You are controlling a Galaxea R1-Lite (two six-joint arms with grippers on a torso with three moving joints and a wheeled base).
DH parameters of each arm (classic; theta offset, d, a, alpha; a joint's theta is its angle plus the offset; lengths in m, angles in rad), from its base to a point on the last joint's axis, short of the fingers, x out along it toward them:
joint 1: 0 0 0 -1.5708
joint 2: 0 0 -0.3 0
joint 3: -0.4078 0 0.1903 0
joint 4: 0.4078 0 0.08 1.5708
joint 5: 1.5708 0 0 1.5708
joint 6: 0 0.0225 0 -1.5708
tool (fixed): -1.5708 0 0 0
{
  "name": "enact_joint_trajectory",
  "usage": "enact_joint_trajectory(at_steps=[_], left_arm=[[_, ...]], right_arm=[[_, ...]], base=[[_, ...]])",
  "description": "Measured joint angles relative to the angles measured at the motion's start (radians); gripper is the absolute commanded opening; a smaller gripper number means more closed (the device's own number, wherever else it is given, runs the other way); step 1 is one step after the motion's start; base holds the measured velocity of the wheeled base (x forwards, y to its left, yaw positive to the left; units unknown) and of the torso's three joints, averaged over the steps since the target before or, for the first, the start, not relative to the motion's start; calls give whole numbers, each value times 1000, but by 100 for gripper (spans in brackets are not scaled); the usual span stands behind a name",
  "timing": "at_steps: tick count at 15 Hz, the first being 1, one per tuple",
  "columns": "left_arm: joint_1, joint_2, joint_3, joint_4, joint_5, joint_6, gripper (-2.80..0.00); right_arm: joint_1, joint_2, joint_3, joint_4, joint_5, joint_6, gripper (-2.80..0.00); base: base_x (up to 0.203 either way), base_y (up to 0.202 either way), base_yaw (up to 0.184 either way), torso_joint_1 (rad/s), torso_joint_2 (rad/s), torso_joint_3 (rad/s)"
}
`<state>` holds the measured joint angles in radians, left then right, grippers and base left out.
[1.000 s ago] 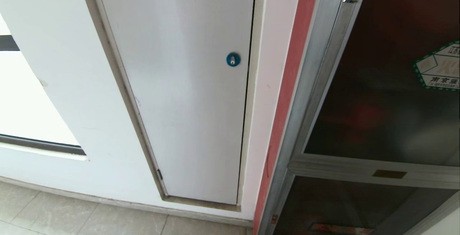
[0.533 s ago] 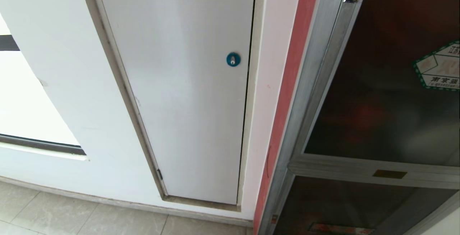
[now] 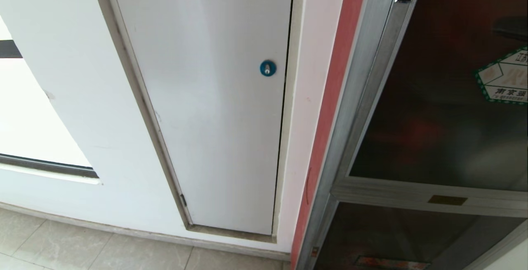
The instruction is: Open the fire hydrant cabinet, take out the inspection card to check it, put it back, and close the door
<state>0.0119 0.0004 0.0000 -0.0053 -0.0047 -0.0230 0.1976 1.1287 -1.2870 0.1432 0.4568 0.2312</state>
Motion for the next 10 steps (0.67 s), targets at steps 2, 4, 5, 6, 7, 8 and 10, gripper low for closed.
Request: enact_joint_trajectory(at_steps=[2,4,5,6,7,8,10], left_arm=[[0,0,0,0,0,0,-280],[0,0,0,0,0,0,-280],[0,0,0,0,0,0,-280],[0,0,0,0,0,0,-280],[0,0,0,0,0,0,-280],[0,0,0,0,0,0,-280],[0,0,0,0,0,0,-280]], right_arm=[[26,87,-103,-1,1,58,-280],[38,163,-195,-4,0,89,-280],[42,196,-229,-5,-1,95,-280],[43,226,-257,-8,-3,96,-280],[43,250,-280,-8,-5,97,-280],[43,272,-301,-9,-13,97,-280],[43,307,-335,-29,-63,96,-280]], base=[[0,0,0,0,0,0],[0,0,0,0,0,0],[0,0,0,0,0,0],[0,0,0,0,0,0],[0,0,0,0,0,0],[0,0,0,0,0,0],[0,0,0,0,0,0]])
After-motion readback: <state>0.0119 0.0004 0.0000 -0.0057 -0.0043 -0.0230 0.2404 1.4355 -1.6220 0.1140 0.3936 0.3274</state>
